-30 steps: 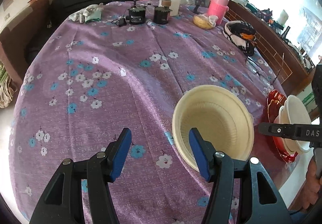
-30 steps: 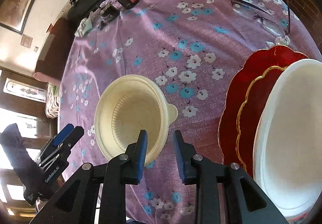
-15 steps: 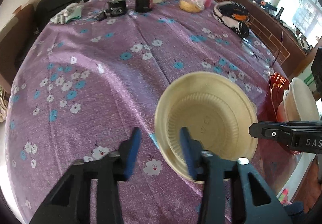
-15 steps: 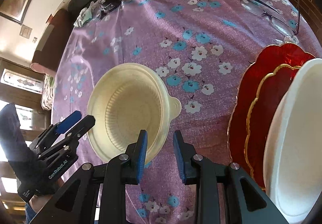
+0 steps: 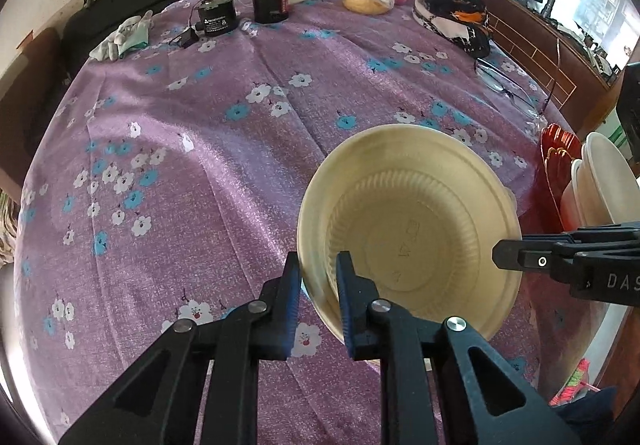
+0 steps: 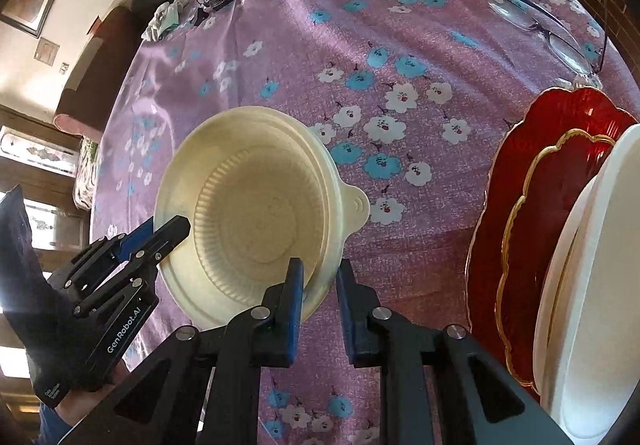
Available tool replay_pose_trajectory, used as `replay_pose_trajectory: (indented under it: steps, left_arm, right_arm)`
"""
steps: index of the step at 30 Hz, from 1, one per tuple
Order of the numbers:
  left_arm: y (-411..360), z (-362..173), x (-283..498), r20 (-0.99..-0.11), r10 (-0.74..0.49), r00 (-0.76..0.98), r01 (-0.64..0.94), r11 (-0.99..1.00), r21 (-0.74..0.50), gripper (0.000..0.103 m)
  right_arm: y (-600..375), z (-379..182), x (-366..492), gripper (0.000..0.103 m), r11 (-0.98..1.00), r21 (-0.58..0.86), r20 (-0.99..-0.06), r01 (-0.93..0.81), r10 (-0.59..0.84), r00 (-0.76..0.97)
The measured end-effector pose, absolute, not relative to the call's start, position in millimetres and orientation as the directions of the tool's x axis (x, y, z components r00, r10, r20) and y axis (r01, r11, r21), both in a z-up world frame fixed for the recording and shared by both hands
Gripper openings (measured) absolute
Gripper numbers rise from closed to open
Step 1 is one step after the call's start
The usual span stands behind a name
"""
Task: Organize plates and bowls
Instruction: 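Lift the cream bowl with the left gripper and carry it over the stack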
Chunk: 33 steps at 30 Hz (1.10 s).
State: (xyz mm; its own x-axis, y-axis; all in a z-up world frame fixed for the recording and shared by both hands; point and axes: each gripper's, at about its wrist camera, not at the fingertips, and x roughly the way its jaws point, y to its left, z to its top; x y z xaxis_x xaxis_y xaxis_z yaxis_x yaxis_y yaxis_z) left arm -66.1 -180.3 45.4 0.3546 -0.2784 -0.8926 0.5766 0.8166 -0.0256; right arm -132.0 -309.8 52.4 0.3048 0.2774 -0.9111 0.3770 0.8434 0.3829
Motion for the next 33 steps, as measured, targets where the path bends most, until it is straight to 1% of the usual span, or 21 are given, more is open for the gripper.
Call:
replay_pose_trajectory:
  steps: [10, 33]
  left_arm:
    - [-179.6, 40.3, -62.9, -0.894, -0.267, 0.36, 0.565, 0.825, -0.019, 0.018]
    - [-179.1, 70.4, -91.9, -0.855, -0.249, 0.455, 0.544, 0.838, 0.046, 0.018]
  right_arm:
    - [-309.0, 54.6, -130.1, 0.018, 0.847, 0.39, -0.907, 0.362, 0.284, 0.311]
    - [-307.5, 73.0, -144.3, 0.018, 0.863, 0.4, -0.889, 0.308, 0.285, 0.358]
